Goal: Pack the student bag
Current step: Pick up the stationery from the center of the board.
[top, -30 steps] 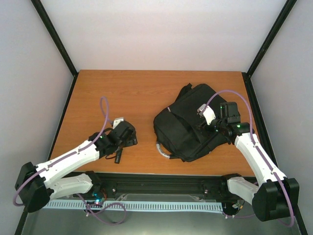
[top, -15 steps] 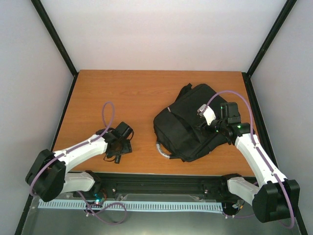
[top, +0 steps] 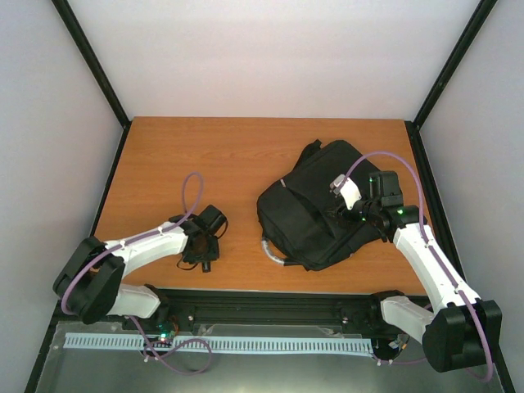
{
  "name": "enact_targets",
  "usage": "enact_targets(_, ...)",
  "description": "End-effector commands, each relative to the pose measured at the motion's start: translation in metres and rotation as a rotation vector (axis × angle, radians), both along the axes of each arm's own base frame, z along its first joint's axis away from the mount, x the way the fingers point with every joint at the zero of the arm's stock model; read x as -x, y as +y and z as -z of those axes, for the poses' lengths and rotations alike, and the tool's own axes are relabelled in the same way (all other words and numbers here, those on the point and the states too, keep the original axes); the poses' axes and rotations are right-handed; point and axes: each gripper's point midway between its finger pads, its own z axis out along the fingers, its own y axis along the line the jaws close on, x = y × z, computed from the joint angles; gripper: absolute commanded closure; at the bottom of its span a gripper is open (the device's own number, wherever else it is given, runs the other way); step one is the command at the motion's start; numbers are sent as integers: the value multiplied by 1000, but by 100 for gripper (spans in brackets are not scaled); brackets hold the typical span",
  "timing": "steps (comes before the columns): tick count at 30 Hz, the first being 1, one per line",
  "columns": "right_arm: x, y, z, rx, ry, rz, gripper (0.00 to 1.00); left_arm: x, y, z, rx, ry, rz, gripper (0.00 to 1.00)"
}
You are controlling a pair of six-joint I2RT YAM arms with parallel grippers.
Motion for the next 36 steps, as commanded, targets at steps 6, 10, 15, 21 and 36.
enact_targets(6, -1, 2, -5, -7, -10, -14, 51, -3, -58, 0, 81, -2, 216, 73)
enact_targets(10, -1, 2, -4, -7, -8, -15, 51, 10, -97, 4, 84, 29, 400, 74)
enact_targets(15, -1, 2, -3, -7, -3, -15, 51, 27, -123, 4, 39, 54, 551, 63)
enact_targets(21, -1, 2, -4, -7, -6, -16, 51, 40, -118, -1, -12, 74, 589, 49)
enact_targets(36, -2, 2, -1, -4, 7, -12, 51, 61, -94, 11, -66, 115, 570, 60)
